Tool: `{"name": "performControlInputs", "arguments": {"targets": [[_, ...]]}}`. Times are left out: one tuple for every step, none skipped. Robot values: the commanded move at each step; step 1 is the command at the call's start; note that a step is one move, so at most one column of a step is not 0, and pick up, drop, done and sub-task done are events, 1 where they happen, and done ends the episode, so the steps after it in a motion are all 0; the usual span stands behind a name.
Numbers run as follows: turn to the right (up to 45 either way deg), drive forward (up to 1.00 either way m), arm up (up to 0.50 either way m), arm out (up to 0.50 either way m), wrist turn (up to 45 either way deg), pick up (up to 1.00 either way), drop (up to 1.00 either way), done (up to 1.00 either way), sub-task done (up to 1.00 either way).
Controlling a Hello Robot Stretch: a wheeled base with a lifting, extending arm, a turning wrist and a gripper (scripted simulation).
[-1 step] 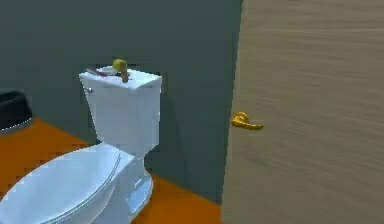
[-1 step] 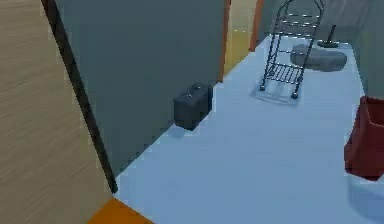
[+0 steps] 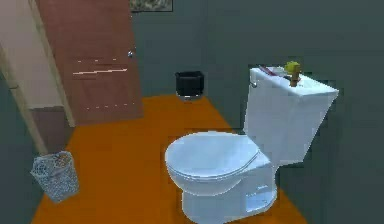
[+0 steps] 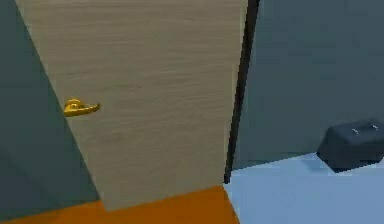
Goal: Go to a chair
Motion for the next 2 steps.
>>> {"name": "performControlInputs", "arguments": {"targets": [[-33.0, 0.00, 0.00, 0.00, 0.0, 0.00, 0.00, 0.00, 0.00], [0.0, 0.90, 0.00, 0.00, 0.0, 0.00, 0.00, 0.00, 0.00]]}}
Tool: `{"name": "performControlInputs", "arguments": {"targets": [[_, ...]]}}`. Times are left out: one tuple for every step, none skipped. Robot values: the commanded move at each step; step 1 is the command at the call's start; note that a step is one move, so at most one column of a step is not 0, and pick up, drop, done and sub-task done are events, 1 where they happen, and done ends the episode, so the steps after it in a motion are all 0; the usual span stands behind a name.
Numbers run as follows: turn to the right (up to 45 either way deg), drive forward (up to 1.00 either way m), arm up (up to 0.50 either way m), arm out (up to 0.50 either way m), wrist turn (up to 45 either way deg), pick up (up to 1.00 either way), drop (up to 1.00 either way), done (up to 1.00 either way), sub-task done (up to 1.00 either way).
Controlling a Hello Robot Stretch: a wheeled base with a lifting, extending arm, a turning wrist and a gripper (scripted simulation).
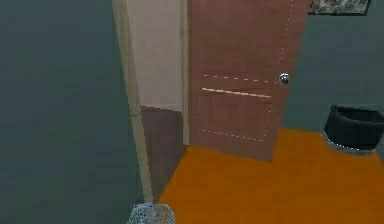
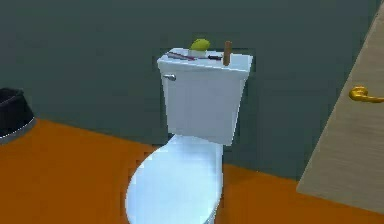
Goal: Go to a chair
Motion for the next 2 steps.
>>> {"name": "performControlInputs", "arguments": {"targets": [[15.0, 0.00, 0.00, 0.00, 0.0, 0.00, 0.00, 0.00, 0.00], [0.0, 0.75, 0.00, 0.00, 0.0, 0.00, 0.00, 0.00, 0.00]]}}
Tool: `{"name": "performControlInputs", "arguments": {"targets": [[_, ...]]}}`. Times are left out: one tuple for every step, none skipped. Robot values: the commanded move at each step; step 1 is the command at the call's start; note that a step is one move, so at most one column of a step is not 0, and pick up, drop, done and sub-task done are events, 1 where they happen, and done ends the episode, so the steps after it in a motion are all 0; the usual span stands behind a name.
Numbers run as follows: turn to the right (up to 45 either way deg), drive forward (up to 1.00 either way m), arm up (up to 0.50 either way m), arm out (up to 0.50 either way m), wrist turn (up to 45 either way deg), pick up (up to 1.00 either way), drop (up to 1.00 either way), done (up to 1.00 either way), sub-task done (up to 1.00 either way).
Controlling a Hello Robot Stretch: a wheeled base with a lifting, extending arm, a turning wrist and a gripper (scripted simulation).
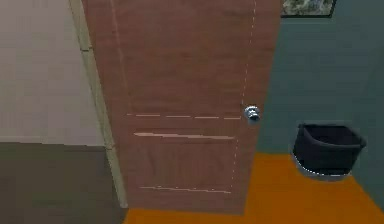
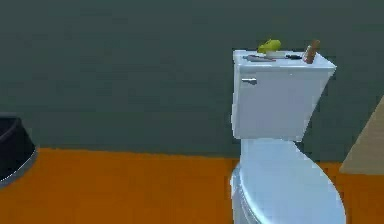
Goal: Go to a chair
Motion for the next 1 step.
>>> {"name": "performControlInputs", "arguments": {"targets": [[-36.0, 0.00, 0.00, 0.00, 0.0, 0.00, 0.00, 0.00, 0.00]]}}
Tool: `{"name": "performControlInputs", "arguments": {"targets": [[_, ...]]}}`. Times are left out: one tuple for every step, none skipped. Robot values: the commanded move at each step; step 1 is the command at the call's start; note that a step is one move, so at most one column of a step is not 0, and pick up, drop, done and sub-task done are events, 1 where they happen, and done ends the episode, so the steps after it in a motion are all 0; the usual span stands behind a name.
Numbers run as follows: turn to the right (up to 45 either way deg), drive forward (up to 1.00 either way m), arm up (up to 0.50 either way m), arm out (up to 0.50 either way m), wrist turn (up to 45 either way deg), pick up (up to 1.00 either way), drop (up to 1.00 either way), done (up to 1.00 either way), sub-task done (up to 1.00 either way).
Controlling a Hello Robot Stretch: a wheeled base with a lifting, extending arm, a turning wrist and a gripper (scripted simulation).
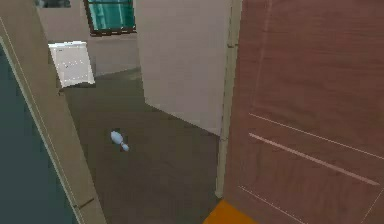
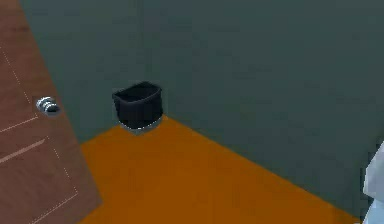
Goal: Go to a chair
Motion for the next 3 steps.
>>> {"name": "performControlInputs", "arguments": {"targets": [[0.0, 0.60, 0.00, 0.00, 0.0, 0.00, 0.00, 0.00, 0.00], [-27.0, 0.00, 0.00, 0.00, 0.0, 0.00, 0.00, 0.00, 0.00], [0.0, 0.40, 0.00, 0.00, 0.0, 0.00, 0.00, 0.00, 0.00]]}}
